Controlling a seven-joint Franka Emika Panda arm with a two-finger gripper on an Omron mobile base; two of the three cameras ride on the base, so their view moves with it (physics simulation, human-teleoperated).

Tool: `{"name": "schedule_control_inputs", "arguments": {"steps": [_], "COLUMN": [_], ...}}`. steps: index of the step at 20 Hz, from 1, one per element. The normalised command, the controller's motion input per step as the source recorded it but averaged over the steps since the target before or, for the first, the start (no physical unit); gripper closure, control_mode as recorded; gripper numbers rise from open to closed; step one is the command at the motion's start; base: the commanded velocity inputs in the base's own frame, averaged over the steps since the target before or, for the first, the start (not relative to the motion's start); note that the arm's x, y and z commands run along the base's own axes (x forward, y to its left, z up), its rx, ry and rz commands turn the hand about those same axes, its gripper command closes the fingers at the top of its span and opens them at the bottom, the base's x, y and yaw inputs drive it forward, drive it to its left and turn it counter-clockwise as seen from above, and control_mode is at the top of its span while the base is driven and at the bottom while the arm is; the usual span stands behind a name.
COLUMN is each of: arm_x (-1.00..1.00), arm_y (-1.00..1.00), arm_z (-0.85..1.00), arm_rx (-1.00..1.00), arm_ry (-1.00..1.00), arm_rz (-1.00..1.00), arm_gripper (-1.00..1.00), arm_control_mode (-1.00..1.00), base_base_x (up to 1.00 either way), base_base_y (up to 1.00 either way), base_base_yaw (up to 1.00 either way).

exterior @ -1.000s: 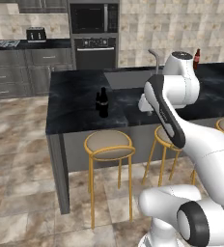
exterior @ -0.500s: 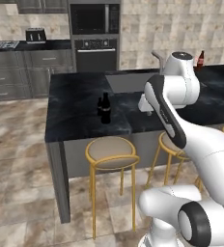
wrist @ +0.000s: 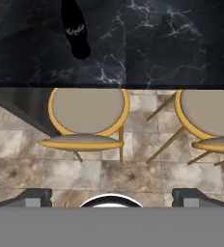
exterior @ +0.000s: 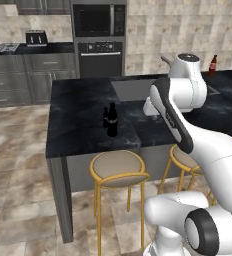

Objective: Place the large bottle from the dining counter next to the other large bottle outside the sink, and place the small bottle from the dining counter next to the other small bottle inside the sink.

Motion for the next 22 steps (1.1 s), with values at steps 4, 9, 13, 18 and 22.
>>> {"name": "schedule_control_inputs", "arguments": {"steps": [4,9,13,18,22], "arm_x": [0.0,0.0,0.0,0.0,0.0], "arm_y": [0.0,0.0,0.0,0.0,0.0], "arm_z": [0.0,0.0,0.0,0.0,0.0], "arm_rx": [0.0,0.0,0.0,0.0,0.0], "arm_ry": [0.0,0.0,0.0,0.0,0.0], "arm_rz": [0.0,0.0,0.0,0.0,0.0], "arm_gripper": [-1.0,-1.0,-1.0,-1.0,-1.0], "arm_control_mode": [1.0,1.0,1.0,1.0,1.0], "base_base_x": [0.4,0.37,0.36,0.33,0.31], "base_base_y": [0.0,0.0,0.0,0.0,0.0], "base_base_yaw": [0.0,0.0,0.0,0.0,0.0]}}
